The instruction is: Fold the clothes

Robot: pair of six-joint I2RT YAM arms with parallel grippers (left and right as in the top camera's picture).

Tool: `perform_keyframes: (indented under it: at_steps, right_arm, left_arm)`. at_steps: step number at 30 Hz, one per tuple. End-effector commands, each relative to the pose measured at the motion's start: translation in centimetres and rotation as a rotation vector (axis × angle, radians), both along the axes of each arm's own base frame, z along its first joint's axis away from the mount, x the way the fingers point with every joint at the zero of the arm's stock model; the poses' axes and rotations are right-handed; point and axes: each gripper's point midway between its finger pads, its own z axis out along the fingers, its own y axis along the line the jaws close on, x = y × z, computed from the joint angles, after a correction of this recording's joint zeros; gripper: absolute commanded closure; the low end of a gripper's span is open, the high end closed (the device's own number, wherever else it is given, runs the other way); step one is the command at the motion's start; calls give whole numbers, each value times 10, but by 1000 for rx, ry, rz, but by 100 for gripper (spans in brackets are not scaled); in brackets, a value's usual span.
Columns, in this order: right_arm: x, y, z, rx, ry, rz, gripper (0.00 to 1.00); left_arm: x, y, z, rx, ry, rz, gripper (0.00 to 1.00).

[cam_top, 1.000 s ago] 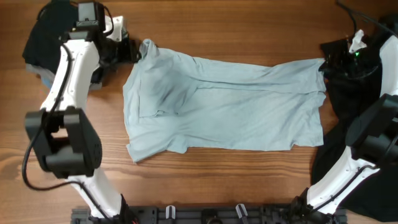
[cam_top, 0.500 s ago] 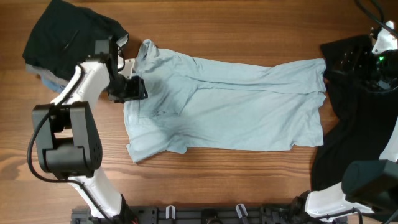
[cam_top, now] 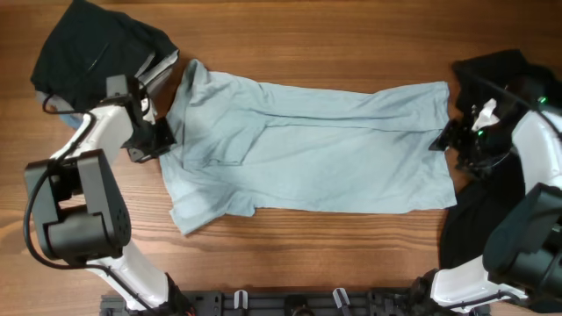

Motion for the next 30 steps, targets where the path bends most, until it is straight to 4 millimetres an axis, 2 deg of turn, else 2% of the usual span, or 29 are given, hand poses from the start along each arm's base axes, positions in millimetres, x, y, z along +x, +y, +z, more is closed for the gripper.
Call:
perform_keyframes:
  at_steps: [1, 4, 5, 6, 7, 8, 9, 11, 12, 13, 14, 15, 16, 18, 21, 23, 26, 28, 30]
  right_arm:
    - [-17, 8, -32, 10, 43, -59, 15]
    - [-26, 11, -50, 11, 46, -59, 16]
    - [-29, 13, -54, 12, 49, -62, 21]
    - [-36, 10, -62, -9, 72, -94, 31]
    - [-43, 5, -68, -47, 100, -130, 50]
    - [-53, -5, -73, -114, 147, -184, 75]
    - [-59, -15, -75, -165, 175, -218, 90]
    - [-63, -25, -75, -202, 190, -251, 95]
    - [-62, -28, -73, -189, 180, -256, 80]
    - [-54, -25, -69, -150, 142, -201, 69]
    - [-47, -20, -65, -106, 99, -142, 57]
    - [-40, -13, -58, -64, 71, -126, 51]
    - [-32, -10, -49, -35, 36, -121, 48]
    - [-21, -5, -28, -4, -32, -117, 43]
    - [-20, -5, -10, -13, -63, -117, 37]
    - [-24, -3, -4, -14, -64, -117, 33]
    - [-26, -2, -4, -10, -56, -120, 29]
    - [-27, -1, -4, -7, -49, -129, 25]
    - [-29, -1, -4, -5, -43, -128, 23]
  left_arm:
    - [-40, 20, -33, 95, 164, 67, 96]
    - [-42, 20, -33, 94, 172, 67, 96]
    - [-42, 20, -33, 94, 173, 67, 96]
    - [-43, 20, -33, 94, 175, 67, 96]
    - [-44, 19, -33, 93, 178, 66, 96]
    - [-45, 19, -33, 93, 182, 66, 96]
    - [-45, 19, -32, 93, 185, 66, 96]
    - [-46, 20, -32, 96, 186, 66, 96]
    - [-45, 20, -32, 96, 185, 66, 93]
    - [-45, 19, -32, 91, 183, 66, 80]
    - [-44, 17, -31, 80, 178, 65, 71]
    - [-43, 13, -29, 57, 172, 63, 65]
    - [-41, 8, -23, 26, 160, 59, 60]
    - [-33, -4, 1, -43, 107, 19, 57]
    - [-37, -7, 36, -48, 79, 4, 51]
    - [-46, -9, 54, -45, 72, 4, 42]
    - [-48, -7, 68, -28, 44, 5, 35]
    - [-60, -9, 69, -36, 87, 5, 39]
    - [-85, -15, 67, -58, 188, 11, 45]
